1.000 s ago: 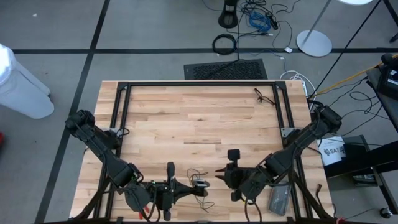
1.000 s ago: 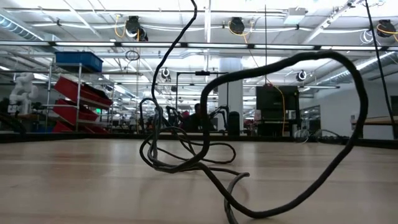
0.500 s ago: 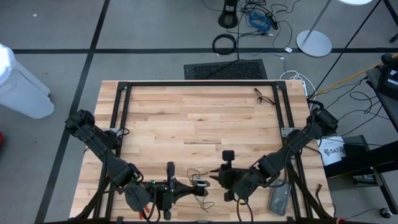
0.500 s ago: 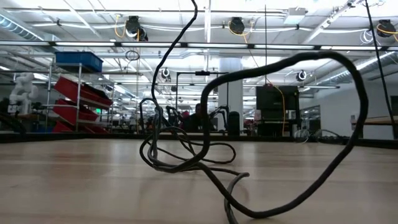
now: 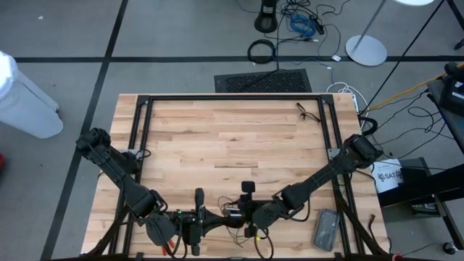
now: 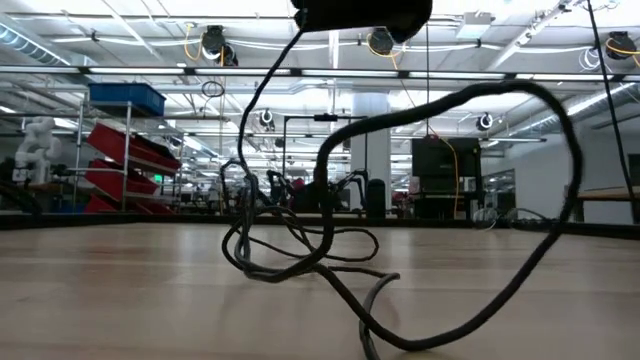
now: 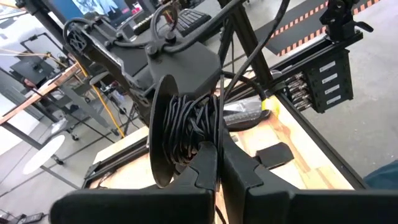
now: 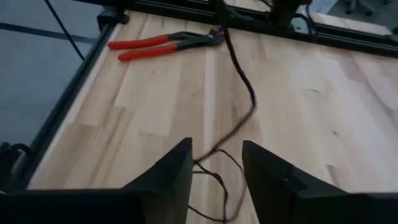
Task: Coil cords
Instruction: Coil the black wire onto the black spool
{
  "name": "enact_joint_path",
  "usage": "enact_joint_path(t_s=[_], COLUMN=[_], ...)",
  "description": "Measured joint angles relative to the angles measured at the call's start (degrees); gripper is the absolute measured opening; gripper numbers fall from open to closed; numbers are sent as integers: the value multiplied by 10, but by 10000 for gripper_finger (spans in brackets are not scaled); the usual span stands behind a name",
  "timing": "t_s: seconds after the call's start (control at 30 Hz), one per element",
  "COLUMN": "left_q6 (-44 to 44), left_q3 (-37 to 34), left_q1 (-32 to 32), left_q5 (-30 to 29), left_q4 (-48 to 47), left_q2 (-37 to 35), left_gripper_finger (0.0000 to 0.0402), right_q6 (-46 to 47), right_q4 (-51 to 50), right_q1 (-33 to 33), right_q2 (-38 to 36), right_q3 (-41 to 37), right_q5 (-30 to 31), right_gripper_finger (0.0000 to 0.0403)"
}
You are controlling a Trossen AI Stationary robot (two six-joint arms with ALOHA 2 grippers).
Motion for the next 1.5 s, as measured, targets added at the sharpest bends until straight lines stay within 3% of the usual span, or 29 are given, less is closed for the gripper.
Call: enact_joint_path(t_s=[0.2,0.37,0.83,1.1,1.5], left_q6=[3,2,4,4,-1], left_q3=[0,0,0,0,0], left_q1=[-1,-1,-33,-33,-39], left_q5=[-18,-26,-74,-76,-76], left_q4=[-6,-6,-6,-7,-12], left_q2=[0,0,-3,-6,-6], left_gripper_finger=[10,10,10,10,10], right_q6=[4,21,25,23,18], right_q4=[21,13,-10,-13,-81], right_q1=[-2,-2,-2,-2,13], right_q2=[4,4,4,-1,-69], right_q3=[0,0,0,0,0], right_q5=[-13,-12,-12,-12,-9], right_gripper_finger=[153,148,6,1,0])
